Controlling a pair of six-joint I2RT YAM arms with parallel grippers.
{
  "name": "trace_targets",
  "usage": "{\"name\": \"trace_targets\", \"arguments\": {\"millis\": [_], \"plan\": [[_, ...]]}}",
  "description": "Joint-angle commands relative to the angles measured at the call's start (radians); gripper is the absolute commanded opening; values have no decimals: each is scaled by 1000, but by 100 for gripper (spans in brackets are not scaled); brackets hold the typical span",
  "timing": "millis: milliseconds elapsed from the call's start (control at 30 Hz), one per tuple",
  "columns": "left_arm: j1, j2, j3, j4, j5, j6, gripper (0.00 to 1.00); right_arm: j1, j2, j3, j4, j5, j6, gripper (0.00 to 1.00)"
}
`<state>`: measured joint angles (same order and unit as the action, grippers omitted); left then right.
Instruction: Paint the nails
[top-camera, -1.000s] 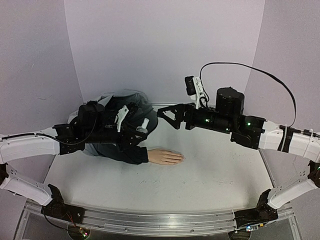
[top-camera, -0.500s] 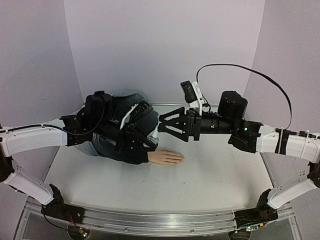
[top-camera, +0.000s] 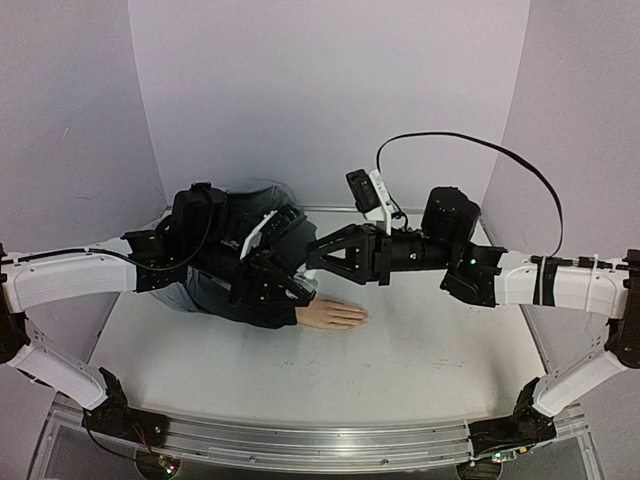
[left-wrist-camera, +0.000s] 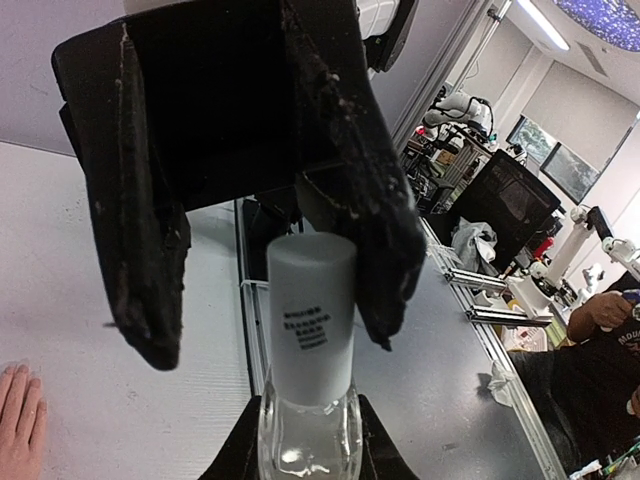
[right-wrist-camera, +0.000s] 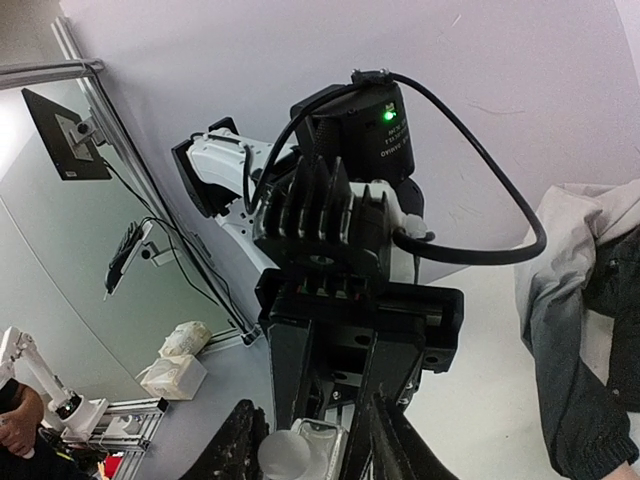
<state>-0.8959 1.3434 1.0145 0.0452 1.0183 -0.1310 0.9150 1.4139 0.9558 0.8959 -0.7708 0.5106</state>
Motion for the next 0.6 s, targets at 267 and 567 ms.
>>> {"name": "trace_targets", "arguments": {"millis": [267,567], "plan": [[-3,-25,53,45,-33,9,0,4,39,43,146,-71,37,14],[-3,-99,26,45,-554,27,0,4,75,35,129,5,53,0]]}}
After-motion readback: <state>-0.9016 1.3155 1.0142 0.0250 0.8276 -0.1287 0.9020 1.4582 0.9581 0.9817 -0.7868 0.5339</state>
